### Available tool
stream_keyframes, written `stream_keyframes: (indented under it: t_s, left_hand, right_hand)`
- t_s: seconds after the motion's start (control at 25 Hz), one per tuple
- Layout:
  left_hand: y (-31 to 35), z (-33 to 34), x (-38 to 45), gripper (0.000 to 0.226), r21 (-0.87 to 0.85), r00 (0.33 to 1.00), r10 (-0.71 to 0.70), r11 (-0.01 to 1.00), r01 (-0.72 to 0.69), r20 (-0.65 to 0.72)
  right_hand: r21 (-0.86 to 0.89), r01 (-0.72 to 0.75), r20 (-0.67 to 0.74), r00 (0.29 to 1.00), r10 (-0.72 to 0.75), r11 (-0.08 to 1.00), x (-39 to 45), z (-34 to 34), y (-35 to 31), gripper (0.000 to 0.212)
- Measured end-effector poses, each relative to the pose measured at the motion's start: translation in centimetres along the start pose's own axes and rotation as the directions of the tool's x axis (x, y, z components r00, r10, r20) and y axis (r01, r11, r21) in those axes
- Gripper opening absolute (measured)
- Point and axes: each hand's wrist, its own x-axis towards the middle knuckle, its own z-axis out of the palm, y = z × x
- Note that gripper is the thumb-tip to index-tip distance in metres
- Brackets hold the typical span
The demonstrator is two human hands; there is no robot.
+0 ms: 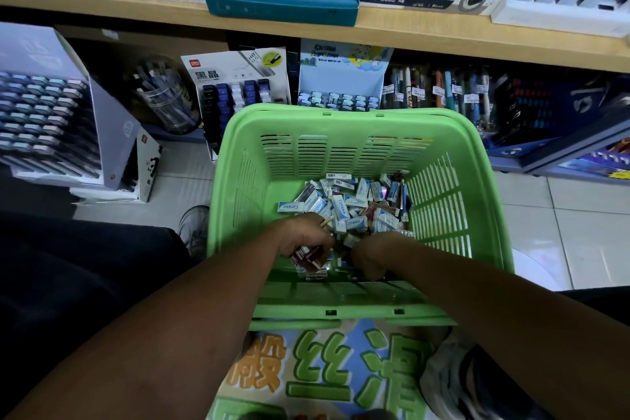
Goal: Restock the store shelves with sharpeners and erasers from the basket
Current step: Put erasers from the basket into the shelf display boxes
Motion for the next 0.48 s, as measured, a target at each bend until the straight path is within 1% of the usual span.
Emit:
stream_keyframes:
  t_s: [0.16, 0.24, 0.36, 0.48]
  left_hand:
    - [0.3, 0.4, 0.0, 0.018, 0.000, 1.000, 0.000, 1.000, 0.000, 0.006]
    - [0.5, 0.6, -0.2, 0.017, 0.010, 1.000, 0.004, 1.000, -0.004, 0.006]
    - [0.2, 0.5, -0.1, 0.022, 0.009, 1.000, -0.009, 1.000, 0.009, 0.014]
    - [0.1, 0.5, 0.1, 0.023, -0.007, 1.000, -0.010, 1.000, 0.010, 0.021]
  right_hand:
    - [-0.031, 0.008, 0.058, 0.998, -0.007, 0.999, 1.6, 1.1, -0.7, 0.031]
    - [0.026, 0.020, 0.076, 0.997, -0.021, 0.999, 2.1, 1.2, -0.4, 0.031]
    - [0.105, 0.017, 0.118, 0.993, -0.029, 0.994, 2.3, 1.2, 0.9, 0.018]
    - [0.076, 0.017, 0.117, 0.993, -0.026, 0.997, 2.2, 1.3, 1.3, 0.026]
